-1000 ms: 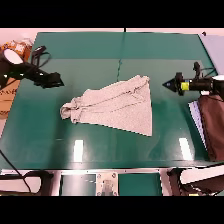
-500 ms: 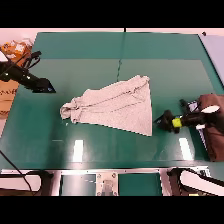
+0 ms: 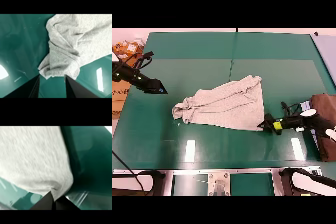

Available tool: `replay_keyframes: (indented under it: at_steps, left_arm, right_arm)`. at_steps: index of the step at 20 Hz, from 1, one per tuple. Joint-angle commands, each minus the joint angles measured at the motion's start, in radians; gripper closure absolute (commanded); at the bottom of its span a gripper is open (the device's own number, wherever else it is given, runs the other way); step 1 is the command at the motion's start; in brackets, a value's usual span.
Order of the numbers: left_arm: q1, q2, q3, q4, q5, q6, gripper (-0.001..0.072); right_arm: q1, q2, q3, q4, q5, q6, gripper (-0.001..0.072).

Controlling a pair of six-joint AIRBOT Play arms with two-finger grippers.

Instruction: Fold the shirts.

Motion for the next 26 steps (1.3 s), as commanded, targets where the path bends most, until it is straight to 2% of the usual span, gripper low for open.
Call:
replay_keyframes:
  at_steps: [1, 4, 5, 6, 10, 13, 15, 17, 21, 22, 23, 25, 26]
  left_arm:
    - [-0.008, 0.000, 0.001, -0.003, -0.075, 0.003, 0.0333]
    - [-0.061, 0.009, -0.044, -0.006, -0.101, 0.076, 0.0319]
    - [-0.100, 0.010, -0.073, -0.007, -0.101, 0.111, 0.0233]
    - [-0.140, 0.010, -0.101, -0.007, -0.097, 0.138, 0.0206]
    - [-0.324, 0.010, -0.158, -0.006, -0.060, 0.204, 0.0205]
    - [-0.450, 0.009, -0.159, 0.032, -0.032, 0.203, 0.0205]
    - [-0.509, 0.003, -0.162, 0.117, 0.010, 0.194, 0.0205]
    - [-0.539, 0.001, -0.186, 0.205, 0.043, 0.151, 0.0206]
    - [-0.540, 0.002, -0.269, 0.237, 0.068, 0.123, 0.0207]
    - [-0.540, 0.002, -0.282, 0.243, 0.100, 0.118, 0.0241]
    - [-0.540, 0.001, -0.289, 0.250, 0.145, 0.098, 0.0355]
    - [-0.540, 0.002, -0.283, 0.263, 0.205, 0.066, 0.0677]
    - [-0.540, 0.003, -0.278, 0.278, 0.208, 0.052, 0.0683]
  right_arm:
    - [-0.100, 0.000, 0.103, -0.078, 0.009, 0.007, 0.0702]
    - [-0.209, 0.000, 0.151, -0.103, 0.010, 0.013, 0.0702]
    - [-0.219, 0.000, 0.151, -0.104, 0.010, 0.001, 0.0702]
    - [-0.218, 0.000, 0.150, -0.103, 0.010, -0.009, 0.0702]
    - [-0.215, -0.001, 0.149, -0.104, -0.001, -0.012, 0.0702]
    - [-0.215, -0.001, 0.149, -0.104, -0.014, -0.012, 0.0702]
    - [-0.215, -0.001, 0.149, -0.104, -0.018, -0.013, 0.0702]
    - [-0.215, -0.001, 0.147, -0.104, -0.018, -0.013, 0.0702]
    - [-0.215, -0.001, 0.146, -0.103, -0.021, -0.020, 0.0702]
    - [-0.215, -0.001, 0.146, -0.103, -0.027, -0.020, 0.0702]
    - [-0.215, -0.001, 0.146, -0.103, -0.033, -0.019, 0.0702]
    - [-0.215, -0.001, 0.145, -0.087, -0.035, -0.019, 0.0702]
    - [-0.215, -0.001, 0.145, -0.083, -0.033, -0.019, 0.0702]
